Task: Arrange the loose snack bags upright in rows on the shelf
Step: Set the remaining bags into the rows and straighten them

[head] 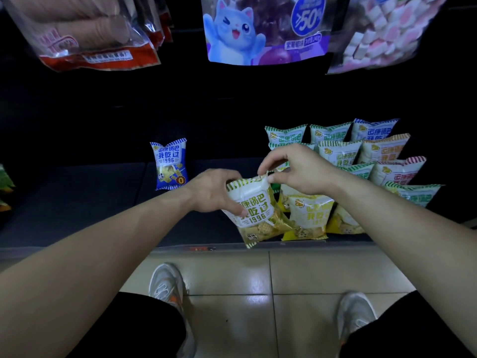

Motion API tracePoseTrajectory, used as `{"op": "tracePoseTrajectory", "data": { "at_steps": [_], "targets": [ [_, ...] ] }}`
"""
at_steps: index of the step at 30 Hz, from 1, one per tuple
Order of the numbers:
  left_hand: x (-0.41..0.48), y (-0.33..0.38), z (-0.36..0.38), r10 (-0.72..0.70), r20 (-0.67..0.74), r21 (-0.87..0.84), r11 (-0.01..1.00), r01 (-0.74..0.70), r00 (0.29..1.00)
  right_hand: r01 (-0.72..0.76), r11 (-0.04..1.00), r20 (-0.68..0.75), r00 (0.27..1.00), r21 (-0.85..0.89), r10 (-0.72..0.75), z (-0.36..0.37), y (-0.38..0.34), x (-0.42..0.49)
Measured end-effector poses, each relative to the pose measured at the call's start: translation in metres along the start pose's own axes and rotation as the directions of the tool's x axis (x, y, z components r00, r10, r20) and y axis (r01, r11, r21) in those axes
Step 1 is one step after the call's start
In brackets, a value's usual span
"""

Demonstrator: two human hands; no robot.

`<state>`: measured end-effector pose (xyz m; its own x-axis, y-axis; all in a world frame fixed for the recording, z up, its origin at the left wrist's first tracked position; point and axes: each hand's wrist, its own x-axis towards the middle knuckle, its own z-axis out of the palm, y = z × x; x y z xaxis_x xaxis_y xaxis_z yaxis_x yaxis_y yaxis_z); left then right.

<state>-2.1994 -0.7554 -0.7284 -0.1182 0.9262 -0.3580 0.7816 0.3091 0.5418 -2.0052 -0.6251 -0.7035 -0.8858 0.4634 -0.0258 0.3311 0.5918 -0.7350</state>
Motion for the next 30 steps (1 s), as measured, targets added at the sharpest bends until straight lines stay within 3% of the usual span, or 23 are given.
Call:
{"op": "tracePoseTrajectory", "data": {
  "at_steps": [6, 10, 19, 23, 30],
  "targets": [
    [0.000, -0.006, -0.002, -0.065, -0.096, -0.017, 0.998, 0.064, 0.993, -0.057, 0.998, -0.040, 0.998, -0.020, 0.056, 0.006, 0.008, -0.002],
    [0.000, -0.011, -0.006, -0.130, -0.163, 0.038, 0.990, 0.138, 0.978, -0.131, 0.980, -0.088, 0.989, -0.151, 0.119, 0.003, 0.025, -0.004],
    [0.063, -0.027, -0.017, -0.208, -0.243, 0.167, 0.953, 0.252, 0.947, -0.287, 0.873, -0.052, 0.956, -0.395, 0.290, -0.015, 0.074, 0.025],
    [0.113, -0.040, -0.006, -0.234, -0.289, 0.204, 0.932, 0.299, 0.928, -0.357, 0.852, -0.068, 0.931, -0.382, 0.360, -0.019, 0.112, 0.051],
    [0.191, -0.061, 0.003, -0.287, -0.299, 0.158, 0.926, 0.344, 0.910, -0.362, 0.870, -0.133, 0.932, -0.334, 0.336, -0.010, 0.158, 0.083]
  ]
}}
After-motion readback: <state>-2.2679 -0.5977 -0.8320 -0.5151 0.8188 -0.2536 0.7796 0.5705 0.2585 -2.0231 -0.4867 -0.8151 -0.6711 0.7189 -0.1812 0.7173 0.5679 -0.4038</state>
